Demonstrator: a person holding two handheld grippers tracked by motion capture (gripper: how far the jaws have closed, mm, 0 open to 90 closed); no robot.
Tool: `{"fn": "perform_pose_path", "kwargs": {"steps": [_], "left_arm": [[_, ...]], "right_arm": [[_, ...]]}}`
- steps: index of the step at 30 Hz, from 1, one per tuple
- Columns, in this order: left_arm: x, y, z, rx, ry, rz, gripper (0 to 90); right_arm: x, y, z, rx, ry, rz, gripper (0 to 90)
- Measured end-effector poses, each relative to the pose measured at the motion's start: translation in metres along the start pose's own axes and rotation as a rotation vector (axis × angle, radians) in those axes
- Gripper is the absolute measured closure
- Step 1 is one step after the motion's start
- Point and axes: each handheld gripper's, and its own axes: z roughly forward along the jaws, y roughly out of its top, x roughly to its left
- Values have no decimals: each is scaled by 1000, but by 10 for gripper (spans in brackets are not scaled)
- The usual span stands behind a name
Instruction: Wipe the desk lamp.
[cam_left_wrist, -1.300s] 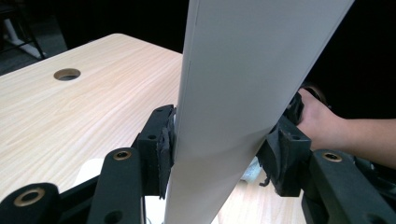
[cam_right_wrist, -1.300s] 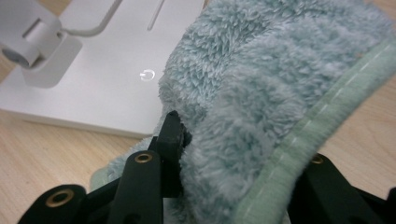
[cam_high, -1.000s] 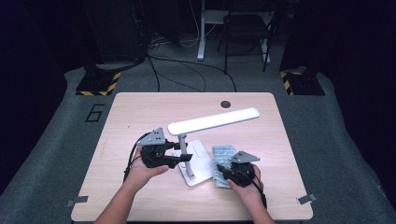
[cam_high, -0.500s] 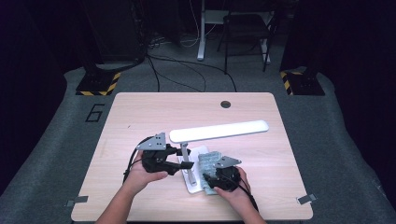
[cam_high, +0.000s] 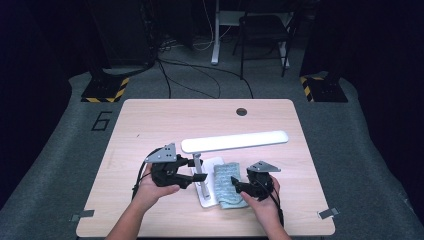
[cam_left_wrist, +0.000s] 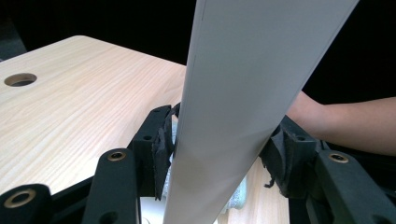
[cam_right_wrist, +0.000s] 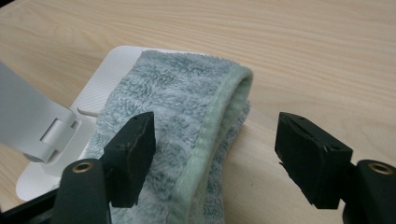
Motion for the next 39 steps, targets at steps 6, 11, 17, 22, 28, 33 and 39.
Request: {"fn": "perform_pose_path", "kwargs": {"steps": [6, 11, 17, 22, 28, 33, 39], "left_arm": [[-1, 1, 1, -1, 18, -5, 441], [-5, 2, -1, 5, 25, 10, 489], [-4, 1, 0, -3, 19, 16, 495], [-3, 1, 0, -3, 10, 13, 496], [-2, 0, 1, -11, 3, 0, 492], [0, -2, 2, -15, -6, -17, 481], [0, -2, 2, -13, -18, 6, 493]], "right_arm": [[6, -10, 13, 58, 30, 29, 297], [7, -16, 20, 53, 27, -14, 350], [12, -18, 23, 47, -3, -52, 350], [13, -18, 23, 61, 14, -57, 435], [18, -20, 23, 64, 19, -72, 488], [18, -19, 24, 73, 42, -4, 498], [12, -20, 25, 76, 93, 37, 535]]}}
